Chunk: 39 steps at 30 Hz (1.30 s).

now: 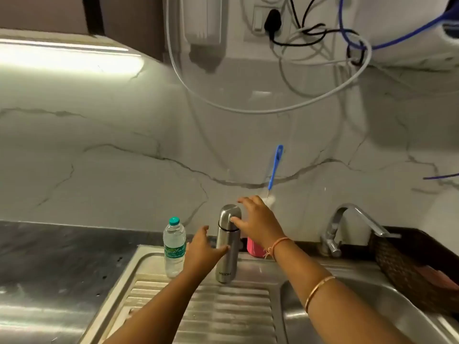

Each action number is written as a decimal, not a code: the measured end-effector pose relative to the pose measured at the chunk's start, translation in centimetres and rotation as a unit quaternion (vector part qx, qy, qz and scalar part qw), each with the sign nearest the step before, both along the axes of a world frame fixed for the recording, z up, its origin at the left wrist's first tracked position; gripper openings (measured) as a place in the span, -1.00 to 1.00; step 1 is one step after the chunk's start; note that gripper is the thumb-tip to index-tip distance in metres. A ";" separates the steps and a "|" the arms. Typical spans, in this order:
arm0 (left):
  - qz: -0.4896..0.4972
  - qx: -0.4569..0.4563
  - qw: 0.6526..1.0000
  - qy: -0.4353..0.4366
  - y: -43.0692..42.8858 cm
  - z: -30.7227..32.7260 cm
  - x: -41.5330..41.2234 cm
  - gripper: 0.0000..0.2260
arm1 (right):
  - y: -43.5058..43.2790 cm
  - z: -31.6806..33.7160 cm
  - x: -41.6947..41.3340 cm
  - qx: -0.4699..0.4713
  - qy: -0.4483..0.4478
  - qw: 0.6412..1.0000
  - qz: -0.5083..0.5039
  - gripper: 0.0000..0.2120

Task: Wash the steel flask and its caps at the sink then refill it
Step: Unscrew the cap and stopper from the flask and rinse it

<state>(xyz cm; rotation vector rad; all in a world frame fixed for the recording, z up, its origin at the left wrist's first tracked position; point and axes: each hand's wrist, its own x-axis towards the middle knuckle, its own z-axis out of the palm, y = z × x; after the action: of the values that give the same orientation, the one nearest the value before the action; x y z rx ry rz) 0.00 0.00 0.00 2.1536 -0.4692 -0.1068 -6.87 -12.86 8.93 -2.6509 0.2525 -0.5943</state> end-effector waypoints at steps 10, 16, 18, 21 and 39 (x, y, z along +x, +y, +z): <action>-0.001 -0.045 0.998 0.046 -3.3 -1.6 4.0 -0.13 | -0.9 -2.4 4.7 0.103 0.037 0.992 -0.059 -0.30; -0.007 -0.080 0.997 -0.010 -4.3 -2.0 4.1 -0.52 | -0.7 -2.9 5.2 0.092 0.037 0.993 -0.064 -0.33; 0.001 -0.102 0.995 -0.021 -4.2 -2.4 4.2 -0.55 | -0.5 -2.6 4.9 0.093 0.032 0.993 -0.059 -0.36; 0.010 -0.114 0.993 -0.041 -3.9 -3.1 3.8 -0.58 | 0.2 -2.0 4.0 0.085 0.032 0.995 -0.045 -0.38; -0.008 -0.141 0.987 -0.072 4.0 -2.1 -6.3 -0.53 | 6.2 0.5 -5.1 0.088 0.131 0.987 0.039 -0.36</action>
<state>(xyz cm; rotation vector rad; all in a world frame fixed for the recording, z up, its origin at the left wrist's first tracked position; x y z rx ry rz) -6.34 3.97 -2.10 1.8876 -0.5492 0.1018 -11.92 -6.65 9.44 -2.5479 0.2634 -0.1858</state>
